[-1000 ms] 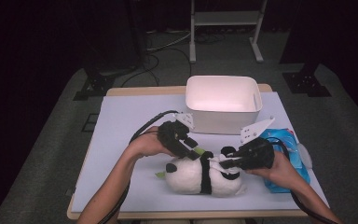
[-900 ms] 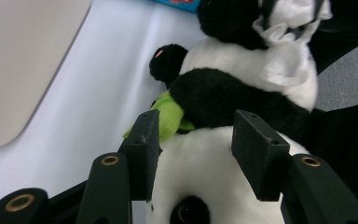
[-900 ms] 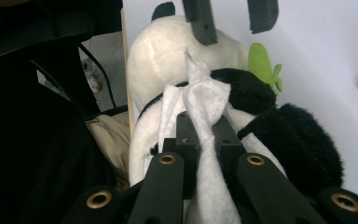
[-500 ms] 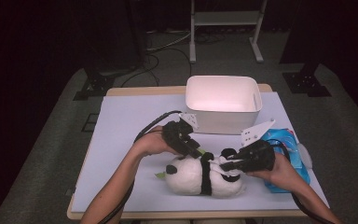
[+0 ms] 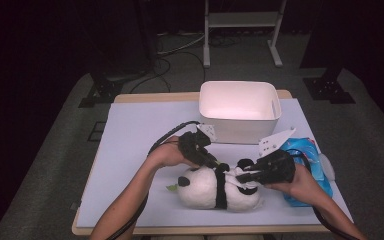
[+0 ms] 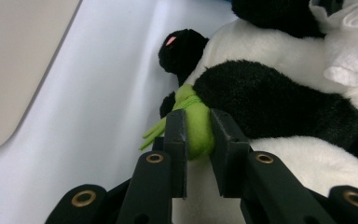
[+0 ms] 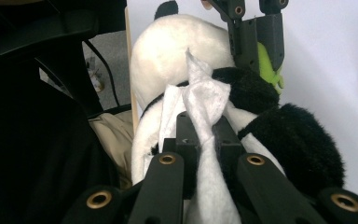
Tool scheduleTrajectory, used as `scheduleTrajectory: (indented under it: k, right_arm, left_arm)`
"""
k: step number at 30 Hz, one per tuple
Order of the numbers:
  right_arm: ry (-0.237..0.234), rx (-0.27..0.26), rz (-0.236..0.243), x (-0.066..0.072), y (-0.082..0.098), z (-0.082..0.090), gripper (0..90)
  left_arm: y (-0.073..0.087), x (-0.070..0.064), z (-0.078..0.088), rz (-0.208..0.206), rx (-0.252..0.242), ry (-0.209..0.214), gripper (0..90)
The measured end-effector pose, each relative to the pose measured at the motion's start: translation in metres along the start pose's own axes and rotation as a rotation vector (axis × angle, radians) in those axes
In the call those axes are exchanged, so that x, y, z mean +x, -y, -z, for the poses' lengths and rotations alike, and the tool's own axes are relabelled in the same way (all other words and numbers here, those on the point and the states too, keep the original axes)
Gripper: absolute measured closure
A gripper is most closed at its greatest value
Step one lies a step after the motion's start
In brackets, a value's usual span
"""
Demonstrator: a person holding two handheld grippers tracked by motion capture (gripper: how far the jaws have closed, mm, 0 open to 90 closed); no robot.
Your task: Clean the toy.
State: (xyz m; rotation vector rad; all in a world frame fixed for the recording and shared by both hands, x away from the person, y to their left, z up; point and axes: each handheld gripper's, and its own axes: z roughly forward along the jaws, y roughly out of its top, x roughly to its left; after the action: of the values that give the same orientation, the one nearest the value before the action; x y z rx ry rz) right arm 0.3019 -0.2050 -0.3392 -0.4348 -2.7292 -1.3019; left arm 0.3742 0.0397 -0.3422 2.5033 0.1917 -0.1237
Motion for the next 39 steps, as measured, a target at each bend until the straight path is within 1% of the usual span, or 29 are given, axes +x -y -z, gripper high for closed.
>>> scheduleTrajectory:
  k: [1, 5, 6, 10, 11, 12, 13, 14, 16, 19, 21, 23, 24, 27, 29, 30, 33, 34, 36, 38, 39]
  right_arm:
    - [0.001, -0.003, 0.003, 0.000, -0.001, 0.000, 83.7]
    - [0.001, -0.019, 0.003, 0.000, -0.003, 0.002, 83.8]
    - [0.004, -0.016, 0.012, 0.001, -0.005, 0.002, 83.9]
    - [0.011, -0.013, 0.018, 0.003, -0.007, 0.002, 83.9]
    - [0.013, -0.010, 0.025, 0.003, -0.008, 0.001, 83.9]
    - [0.016, -0.006, 0.021, 0.004, -0.008, 0.000, 83.9]
    - [0.016, -0.006, 0.021, 0.004, -0.008, 0.000, 83.9]
    - [0.017, 0.001, 0.021, 0.003, -0.008, -0.002, 83.9]
    - [0.014, 0.008, 0.024, 0.003, -0.009, -0.004, 83.9]
    - [0.011, 0.029, 0.030, 0.002, -0.010, -0.008, 83.8]
    - [0.010, 0.027, 0.033, 0.002, -0.011, -0.009, 83.9]
    - [0.019, 0.033, 0.032, 0.003, -0.012, -0.009, 83.8]
    - [0.021, 0.033, 0.037, 0.003, -0.013, -0.009, 83.9]
    - [0.020, 0.037, 0.041, 0.003, -0.016, -0.009, 83.9]
    - [0.020, 0.034, 0.048, 0.003, -0.017, -0.009, 83.9]
    - [0.023, 0.033, 0.055, 0.006, -0.021, -0.008, 83.8]
    - [0.022, 0.033, 0.059, 0.007, -0.025, -0.008, 83.8]
    - [0.028, 0.041, 0.073, 0.008, -0.028, -0.009, 83.8]
    - [0.026, 0.041, 0.071, 0.008, -0.029, -0.009, 83.8]
    - [0.029, 0.046, 0.071, 0.008, -0.031, -0.010, 83.8]
    - [0.029, 0.046, 0.071, 0.008, -0.031, -0.010, 83.8]
  left_arm:
    - [-0.001, 0.000, 0.003, -0.001, -0.019, -0.008, 78.7]
    - [-0.003, -0.001, 0.007, -0.011, -0.026, -0.022, 79.1]
    - [-0.005, -0.002, 0.009, -0.011, -0.039, -0.031, 79.2]
    - [-0.007, -0.003, 0.015, -0.014, -0.056, -0.040, 79.2]
    - [-0.008, -0.003, 0.018, -0.017, -0.059, -0.045, 79.1]
    - [-0.009, -0.003, 0.023, -0.014, -0.075, -0.057, 79.2]
    - [-0.009, -0.003, 0.023, -0.014, -0.075, -0.057, 79.1]
    - [-0.011, -0.004, 0.027, -0.022, -0.081, -0.071, 79.1]
    - [-0.012, -0.005, 0.030, -0.028, -0.085, -0.083, 79.0]
    - [-0.013, -0.006, 0.032, -0.037, -0.084, -0.090, 78.8]
    - [-0.011, -0.008, 0.032, -0.040, -0.086, -0.087, 78.7]
    - [-0.010, -0.008, 0.032, -0.044, -0.084, -0.084, 78.3]
    - [-0.007, -0.011, 0.031, -0.043, -0.084, -0.068, 77.7]
    - [-0.004, -0.014, 0.031, -0.044, -0.089, -0.068, 77.4]
    - [-0.001, -0.016, 0.032, -0.051, -0.090, -0.069, 77.5]
    - [-0.001, -0.016, 0.033, -0.057, -0.094, -0.079, 77.8]
    - [-0.003, -0.018, 0.036, -0.068, -0.098, -0.090, 78.1]
    - [-0.005, -0.019, 0.041, -0.070, -0.112, -0.094, 78.2]
    - [-0.007, -0.020, 0.044, -0.078, -0.117, -0.090, 78.2]
    - [-0.012, -0.022, 0.049, -0.090, -0.123, -0.096, 78.2]
    - [-0.012, -0.022, 0.049, -0.090, -0.123, -0.096, 78.1]
